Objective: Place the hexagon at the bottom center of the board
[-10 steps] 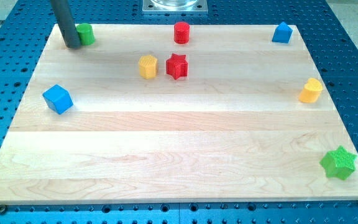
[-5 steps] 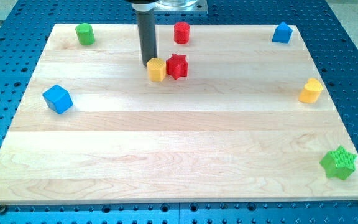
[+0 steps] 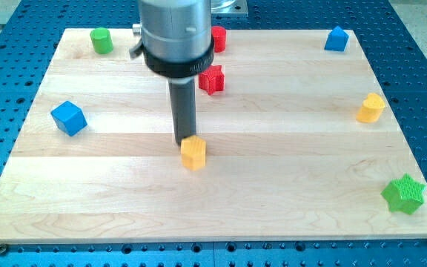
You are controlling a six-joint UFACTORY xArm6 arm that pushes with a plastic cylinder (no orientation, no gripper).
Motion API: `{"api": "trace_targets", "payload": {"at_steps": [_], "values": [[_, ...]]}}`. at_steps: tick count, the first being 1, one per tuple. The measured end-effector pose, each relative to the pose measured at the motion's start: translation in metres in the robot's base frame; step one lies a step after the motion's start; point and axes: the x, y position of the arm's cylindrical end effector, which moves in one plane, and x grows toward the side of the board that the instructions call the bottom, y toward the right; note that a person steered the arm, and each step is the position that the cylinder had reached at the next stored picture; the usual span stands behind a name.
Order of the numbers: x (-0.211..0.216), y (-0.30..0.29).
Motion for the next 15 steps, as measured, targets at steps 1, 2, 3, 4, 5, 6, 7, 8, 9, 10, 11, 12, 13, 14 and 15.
{"api": "trace_targets", "payload": {"at_steps": [1,2,3,4,5,6,7,8,9,10,11,12,13,14,15], "values": [[0.033,0.005],[0.033,0.038],[0.035,0.054],[0.048,0.061],[0.049,0.074],[0.064,0.076],[0.068,0.079],[0.066,0.09],[0.052,0.089],[0.044,0.067],[0.057,0.062],[0.076,0.062],[0.079,0.062],[0.072,0.066],[0.046,0.055]]}}
